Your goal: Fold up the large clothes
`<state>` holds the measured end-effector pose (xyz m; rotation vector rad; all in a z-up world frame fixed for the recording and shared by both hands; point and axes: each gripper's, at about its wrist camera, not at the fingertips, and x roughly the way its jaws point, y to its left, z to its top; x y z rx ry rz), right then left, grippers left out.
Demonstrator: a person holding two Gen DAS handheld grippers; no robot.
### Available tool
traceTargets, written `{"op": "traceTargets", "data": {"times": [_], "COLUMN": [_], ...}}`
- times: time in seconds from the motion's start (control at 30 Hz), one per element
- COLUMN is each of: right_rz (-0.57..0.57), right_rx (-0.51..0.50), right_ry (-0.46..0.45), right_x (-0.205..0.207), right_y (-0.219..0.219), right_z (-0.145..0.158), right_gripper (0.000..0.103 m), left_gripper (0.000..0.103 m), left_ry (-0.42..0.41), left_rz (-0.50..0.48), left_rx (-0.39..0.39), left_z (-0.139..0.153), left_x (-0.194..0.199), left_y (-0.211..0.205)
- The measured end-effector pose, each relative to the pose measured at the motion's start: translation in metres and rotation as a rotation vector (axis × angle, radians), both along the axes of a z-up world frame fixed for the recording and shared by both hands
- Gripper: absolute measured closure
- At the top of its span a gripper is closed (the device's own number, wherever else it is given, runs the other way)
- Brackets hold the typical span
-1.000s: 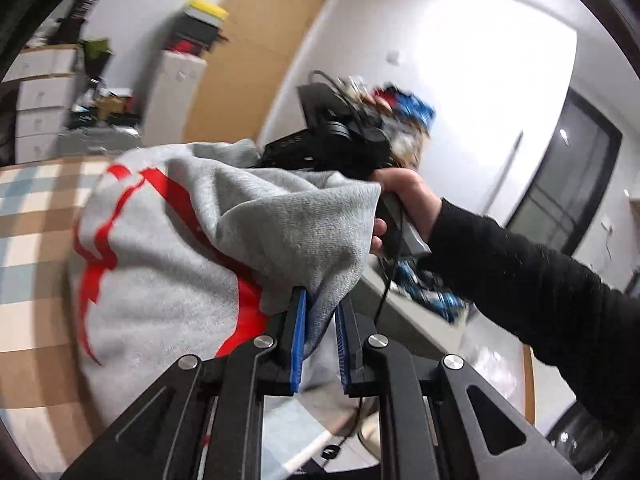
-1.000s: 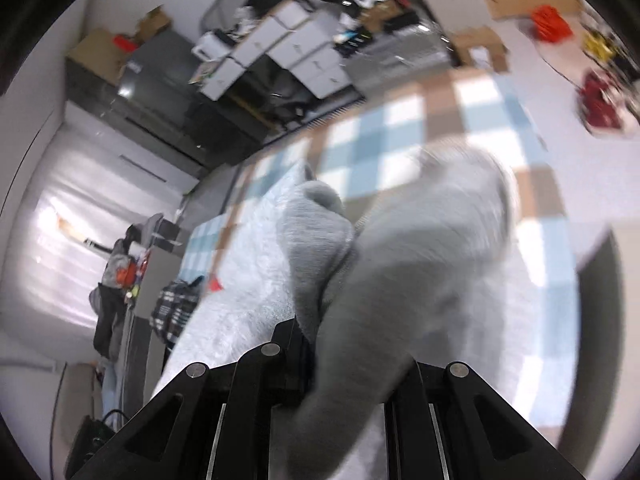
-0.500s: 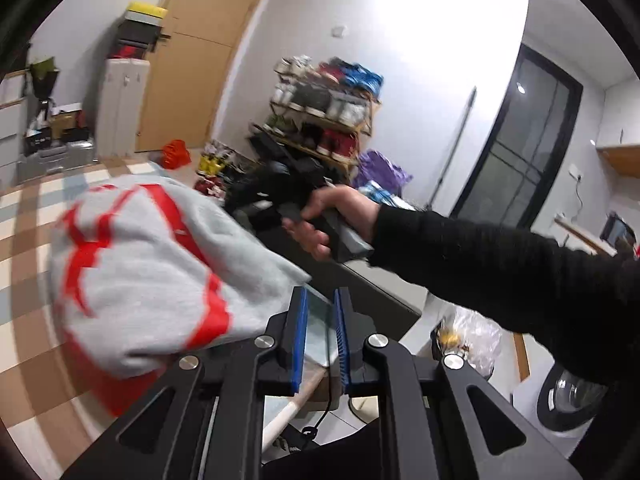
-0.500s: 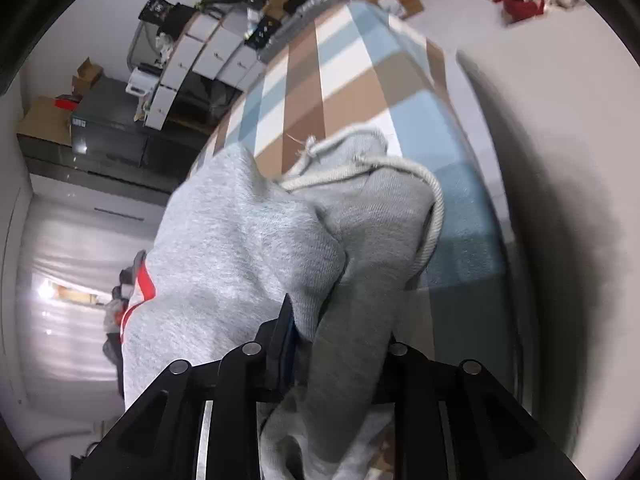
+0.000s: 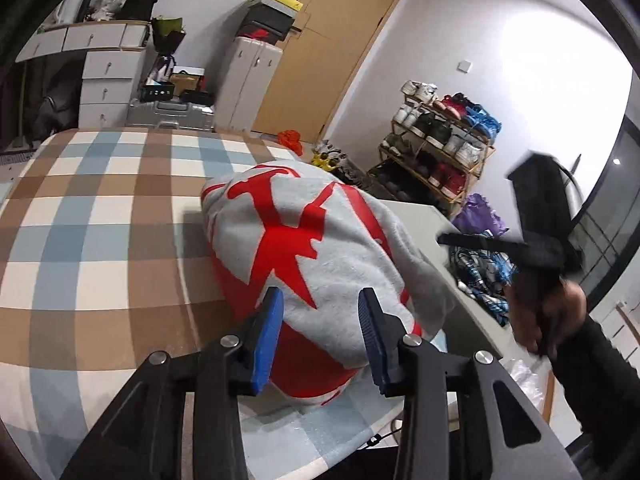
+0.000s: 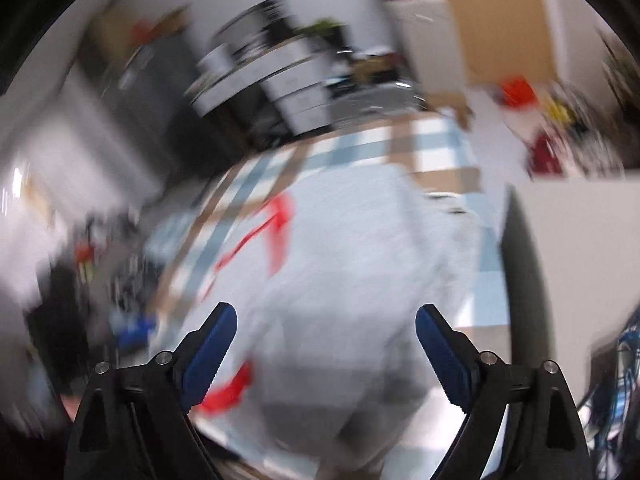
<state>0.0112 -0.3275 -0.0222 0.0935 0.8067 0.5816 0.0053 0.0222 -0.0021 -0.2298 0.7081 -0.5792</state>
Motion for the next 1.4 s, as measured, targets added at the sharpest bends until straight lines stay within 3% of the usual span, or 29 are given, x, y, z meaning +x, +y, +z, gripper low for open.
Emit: {"op": "traceTargets", "data": {"times": [0.03,0.13,0.17,0.23,0.27,0.37,0.5,0.57,0.63,0.77,0.83,0.9,0.97,1.03,1.1,1.17,1.23,1.4], "right_rz": [-0.001,-0.053,-0.084,-0.055,-0.070,-0.093,-0.094,-0.102,-0.105,-0.137,-0.170,-0.237,-0.241,-0.256,-0.232,-0.221,-0.176,-0.096], "right_rx": [-0.037,-0.106,-0.080,0.064,0.115,0.293,0.594,0.690,0.693,0.747,0.710,0.609,0.544,0.468,0.434,0.387,0.338,0.209], "right_ry": [0.003,0.055,0.094,0.204,0.236,0.263,0.267,0.264,0.271,0.291,0.261,0.250,0.282,0.254,0.188,0.104,0.000,-0.047], "right_x": [-0.007,-0.001,0.003,0.011,0.011,0.014,0.009,0.006,0.001,-0.005,-0.015,-0.020,-0.025,-0.031,-0.037,-0.042,-0.044,-0.025], "right_y": [0.008,0.012,0.008,-0.001,-0.006,-0.025,-0.054,-0.071,-0.074,-0.081,-0.090,-0.100,-0.100,-0.098,-0.092,-0.083,-0.065,-0.008], "right_z": [-0.007,-0.038,-0.049,-0.066,-0.070,-0.068,-0.057,-0.053,-0.055,-0.076,-0.082,-0.096,-0.111,-0.112,-0.094,-0.069,-0.032,0.004], "right_gripper": [0.011,0.015,0.040,0.073,0.078,0.086,0.087,0.088,0.088,0.093,0.094,0.098,0.098,0.098,0.098,0.097,0.097,0.097], "left_gripper": [0.069,0.040,0.040,0.040,0.040,0.040,0.040,0.038,0.037,0.037,0.037,0.037,0.038,0.038,0.038,0.038,0.038,0.037], "left_ry": [-0.008,-0.025,-0.037,-0.062,-0.062,-0.089,-0.183,-0.138,-0.099,-0.048,-0.011,0.020,-0.004,-0.048,-0.064,-0.086,-0.118,-0.140], "left_rz": [-0.006,-0.025,-0.048,-0.067,-0.066,-0.070,0.011,0.014,0.035,0.083,0.108,0.123,0.125,0.122,0.112,0.104,0.112,0.121], "left_rx": [0.007,0.060,0.060,0.109,0.133,0.212,0.420,0.361,0.301,0.262,0.229,0.200,0.190,0.200,0.211,0.170,0.159,0.157], "left_z": [0.001,-0.009,-0.012,-0.017,-0.017,-0.021,-0.038,-0.043,-0.044,-0.045,-0.047,-0.048,-0.045,-0.039,-0.031,-0.018,-0.006,0.013], "left_x": [-0.002,-0.007,-0.009,-0.018,-0.020,-0.027,-0.023,-0.015,-0.012,-0.015,-0.015,-0.015,-0.024,-0.036,-0.041,-0.046,-0.048,-0.034], "left_y": [-0.001,-0.018,-0.021,-0.032,-0.036,-0.051,-0.068,-0.059,-0.048,-0.033,-0.023,-0.015,-0.012,-0.014,-0.016,-0.015,-0.013,-0.021]}}
